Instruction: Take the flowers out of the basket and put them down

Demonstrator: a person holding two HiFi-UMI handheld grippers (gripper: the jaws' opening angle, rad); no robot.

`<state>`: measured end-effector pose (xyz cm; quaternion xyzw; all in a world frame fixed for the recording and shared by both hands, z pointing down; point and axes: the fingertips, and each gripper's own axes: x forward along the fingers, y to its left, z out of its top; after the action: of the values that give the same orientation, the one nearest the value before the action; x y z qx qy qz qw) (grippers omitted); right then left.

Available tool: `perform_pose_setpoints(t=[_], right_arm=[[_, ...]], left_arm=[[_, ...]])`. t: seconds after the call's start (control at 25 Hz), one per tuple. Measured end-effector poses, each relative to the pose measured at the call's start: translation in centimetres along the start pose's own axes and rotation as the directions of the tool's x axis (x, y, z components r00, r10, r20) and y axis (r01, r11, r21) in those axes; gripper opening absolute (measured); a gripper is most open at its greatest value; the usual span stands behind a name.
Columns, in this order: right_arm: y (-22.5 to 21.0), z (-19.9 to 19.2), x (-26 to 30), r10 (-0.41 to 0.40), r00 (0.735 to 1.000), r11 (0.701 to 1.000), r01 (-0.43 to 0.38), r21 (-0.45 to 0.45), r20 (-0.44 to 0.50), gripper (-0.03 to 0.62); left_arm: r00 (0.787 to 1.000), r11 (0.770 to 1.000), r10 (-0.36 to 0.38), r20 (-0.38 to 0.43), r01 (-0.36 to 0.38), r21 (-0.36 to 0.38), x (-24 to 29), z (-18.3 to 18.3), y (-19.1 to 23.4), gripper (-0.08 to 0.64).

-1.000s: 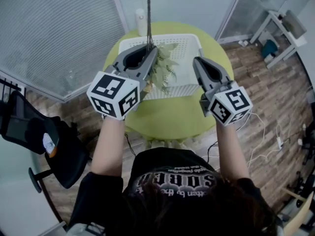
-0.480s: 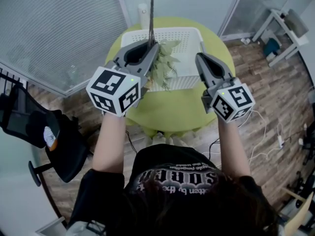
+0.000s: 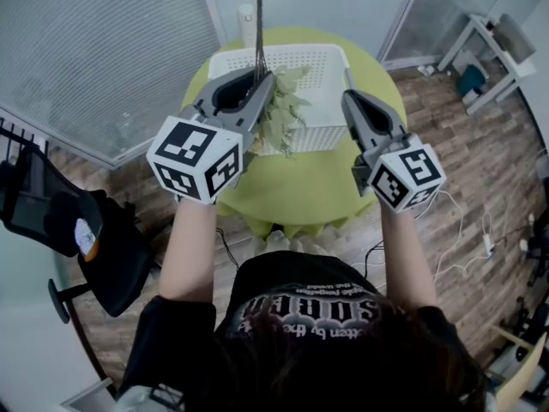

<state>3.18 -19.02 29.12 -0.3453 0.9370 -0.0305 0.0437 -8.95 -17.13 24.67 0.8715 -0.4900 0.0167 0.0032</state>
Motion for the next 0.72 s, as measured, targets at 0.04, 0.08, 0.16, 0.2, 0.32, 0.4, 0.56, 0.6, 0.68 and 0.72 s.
perform_pose_setpoints(t=[0.04,0.08,0.16,0.2,0.32,0.4,0.56,0.6,0.68,0.72], right_arm=[[0.0,0.0,-0.2,-0.001,1.0,1.0,0.001,0.0,0.0,0.029],[0.0,-0.1,-0.5,-0.002,1.0,1.0,0.002,0.0,-0.001,0.029],[-0.1,-0.2,-1.1,-0.006,1.0,1.0,0.006,-0.002,-0.006,0.029],[-0.2,-0.4,-1.4,-0.009,1.0,1.0,0.009,-0.001,-0.009,0.029],[-0.7,-0.8,-2.4,-0.021,1.0,1.0,0.021,0.016,-0.012,0.029],[-1.1,-0.8,-3.0,-0.031,1.0,0.999,0.031,0.036,-0.005,0.029],[-1.5,-1.0,-4.4,-0.05,0.999,0.997,0.05,0.053,-0.006,0.029],[-1.6,-1.1,-4.8,-0.054,0.999,0.997,0.054,0.054,-0.006,0.029],[-1.5,-1.3,-5.5,-0.063,0.998,0.996,0.063,0.057,-0.008,0.029],[-1.5,-1.4,-5.8,-0.066,0.998,0.996,0.066,0.058,-0.01,0.029]], left_arm=[[1.0,1.0,-0.002,-0.009,0.002,0.016,-0.1,-0.1,-0.3,0.04],[1.0,0.999,-0.002,-0.021,0.003,0.038,-0.3,-0.2,-0.7,0.04],[0.998,0.995,0.0,-0.058,0.006,0.102,-0.7,-0.7,-1.5,0.04],[0.997,0.99,0.002,-0.08,0.01,0.139,-1.0,-1.1,-2.0,0.04],[0.991,0.979,0.006,-0.135,0.022,0.205,-1.6,-2.5,-3.0,0.04],[0.988,0.982,0.008,-0.151,0.021,0.189,-1.9,-3.6,-3.4,0.04],[0.982,0.987,-0.003,-0.19,0.034,0.16,-2.5,-6.4,-4.7,0.04],[0.98,0.987,-0.009,-0.197,0.041,0.158,-2.5,-7.0,-5.2,0.038],[0.976,0.987,-0.017,-0.219,0.052,0.151,-2.6,-8.7,-6.0,0.04],[0.972,0.987,-0.018,-0.233,0.054,0.15,-2.7,-9.8,-6.3,0.038]])
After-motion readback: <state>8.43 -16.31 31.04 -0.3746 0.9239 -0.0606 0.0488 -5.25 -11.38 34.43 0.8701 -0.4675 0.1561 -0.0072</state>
